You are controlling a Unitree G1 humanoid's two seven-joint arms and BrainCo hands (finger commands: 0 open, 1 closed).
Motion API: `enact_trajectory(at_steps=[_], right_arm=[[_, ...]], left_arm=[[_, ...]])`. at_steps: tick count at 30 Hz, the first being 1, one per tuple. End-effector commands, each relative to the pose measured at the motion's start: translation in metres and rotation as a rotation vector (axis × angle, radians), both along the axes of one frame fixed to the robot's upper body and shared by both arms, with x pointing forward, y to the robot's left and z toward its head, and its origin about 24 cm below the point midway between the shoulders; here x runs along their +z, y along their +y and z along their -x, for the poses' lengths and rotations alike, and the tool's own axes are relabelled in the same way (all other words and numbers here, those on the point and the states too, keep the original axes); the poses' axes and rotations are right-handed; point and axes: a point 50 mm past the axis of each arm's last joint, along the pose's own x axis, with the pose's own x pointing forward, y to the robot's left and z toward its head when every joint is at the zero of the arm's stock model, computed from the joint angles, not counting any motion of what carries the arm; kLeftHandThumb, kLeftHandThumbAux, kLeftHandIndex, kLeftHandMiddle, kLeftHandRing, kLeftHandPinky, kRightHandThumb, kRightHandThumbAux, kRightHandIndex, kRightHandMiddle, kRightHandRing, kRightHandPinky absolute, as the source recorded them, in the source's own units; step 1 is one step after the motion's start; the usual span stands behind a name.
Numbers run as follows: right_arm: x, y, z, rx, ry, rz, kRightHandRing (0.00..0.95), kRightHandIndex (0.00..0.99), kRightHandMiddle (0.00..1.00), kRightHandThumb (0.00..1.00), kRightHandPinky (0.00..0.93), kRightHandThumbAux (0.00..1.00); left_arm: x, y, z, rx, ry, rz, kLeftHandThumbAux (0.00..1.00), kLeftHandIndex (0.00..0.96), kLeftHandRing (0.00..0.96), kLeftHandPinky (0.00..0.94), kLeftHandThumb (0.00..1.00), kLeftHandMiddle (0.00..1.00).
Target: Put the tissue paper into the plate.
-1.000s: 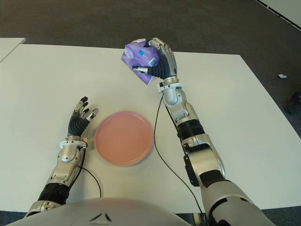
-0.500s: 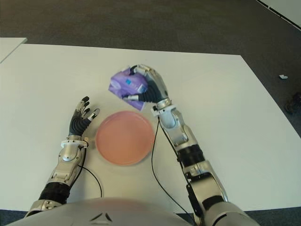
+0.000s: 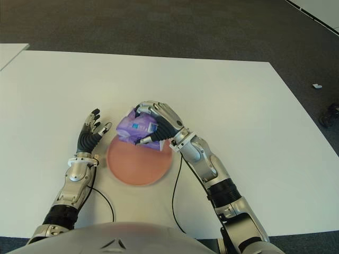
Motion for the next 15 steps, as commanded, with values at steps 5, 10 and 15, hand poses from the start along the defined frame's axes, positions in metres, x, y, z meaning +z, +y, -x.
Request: enact_trajectory(at_steps=[5,10,15], right_arm=[[-0.011,-0.003,0.012,0.066,0.113,0.134,0.841,0.442,0.846,0.749,0.815,0.706],[-0.024,-0.003,0.013,0.074,0.104,0.205,0.834,0.442,0.841,0.749,0.819,0.707],[-0.029,-0.002,0.014,0.073,0.085,0.235,0.831,0.442,0.84,0.749,0.826,0.707]], left_arm=[[-0.02,0.003,0.012,0.017,0.111,-0.014,0.606,0.0,0.0,0.0,0.006,0.0],[-0.02,0.003,0.012,0.017,0.112,-0.016,0.62,0.0,0.0,0.0,0.009,0.0],[-0.019,0.003,0.012,0.015,0.111,-0.012,0.624,0.0,0.0,0.0,0.009,0.0]])
